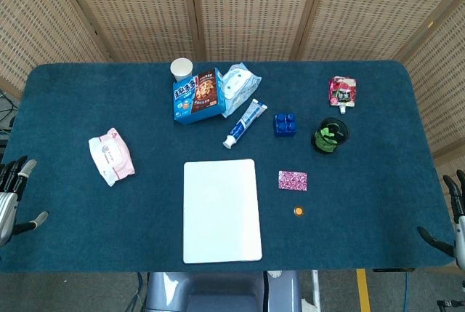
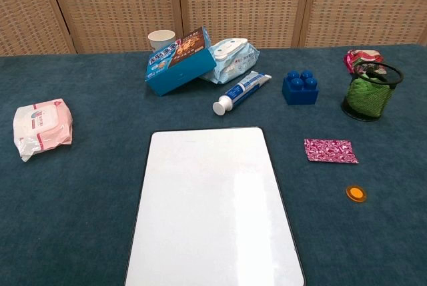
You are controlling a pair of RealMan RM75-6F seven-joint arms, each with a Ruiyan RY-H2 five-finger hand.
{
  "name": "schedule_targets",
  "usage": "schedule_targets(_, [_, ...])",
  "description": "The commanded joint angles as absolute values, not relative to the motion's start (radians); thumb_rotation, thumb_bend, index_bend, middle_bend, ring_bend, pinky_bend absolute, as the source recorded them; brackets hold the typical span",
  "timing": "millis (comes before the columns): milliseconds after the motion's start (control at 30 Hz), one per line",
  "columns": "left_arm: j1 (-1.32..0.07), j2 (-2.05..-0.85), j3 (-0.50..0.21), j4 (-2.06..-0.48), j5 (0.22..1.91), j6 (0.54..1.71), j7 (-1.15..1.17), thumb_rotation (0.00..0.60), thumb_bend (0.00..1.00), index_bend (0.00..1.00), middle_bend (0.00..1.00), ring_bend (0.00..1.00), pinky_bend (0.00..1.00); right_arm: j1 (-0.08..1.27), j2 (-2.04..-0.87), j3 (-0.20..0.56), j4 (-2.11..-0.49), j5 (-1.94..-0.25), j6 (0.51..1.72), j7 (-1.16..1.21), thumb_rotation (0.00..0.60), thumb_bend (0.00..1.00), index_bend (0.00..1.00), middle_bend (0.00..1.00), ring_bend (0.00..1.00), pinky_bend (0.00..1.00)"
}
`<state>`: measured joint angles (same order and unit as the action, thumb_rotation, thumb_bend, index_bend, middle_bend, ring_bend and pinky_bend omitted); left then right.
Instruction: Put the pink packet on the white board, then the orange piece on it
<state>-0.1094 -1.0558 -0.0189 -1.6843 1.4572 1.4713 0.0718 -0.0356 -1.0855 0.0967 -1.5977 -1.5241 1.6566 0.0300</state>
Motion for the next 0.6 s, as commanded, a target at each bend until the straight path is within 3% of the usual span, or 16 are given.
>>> schedule_targets(33, [-0.105, -1.059, -0.02, -1.68, 1.466, 1.482, 0.066, 0.6, 0.0, 0.0, 0.0, 0.0, 0.0, -0.035, -1.084, 0.092, -1.597, -1.532, 1.655, 0.038, 0.6, 0.0, 0.0, 0.0, 0.0, 0.0])
schedule_targets(333, [-0.093, -1.065, -0.019, -1.671, 1.494, 1.511, 0.058, 0.6, 0.0, 0.0, 0.0, 0.0, 0.0, 0.033, -1.072, 0.07, -1.617, -1.605, 1.559, 0.022, 0.6, 0.0, 0.0, 0.0, 0.0, 0.0])
schedule_targets(467, [-0.097, -1.077, -0.027, -1.66, 1.498, 1.516, 0.061, 0.6, 0.0, 0.0, 0.0, 0.0, 0.0, 0.129, -1.041, 0.092, -1.684, -1.624, 1.435, -0.018, 0.6, 0.0, 0.03, 0.0, 0.0, 0.0])
schedule_targets(600, [-0.104, -1.091, -0.032, -1.65, 1.484, 1.499, 0.081, 0.6, 0.0, 0.0, 0.0, 0.0, 0.0, 0.272, -1.037, 0.146, -1.766, -1.555, 1.222, -0.127, 0.6, 0.0, 0.09, 0.0, 0.0, 0.0])
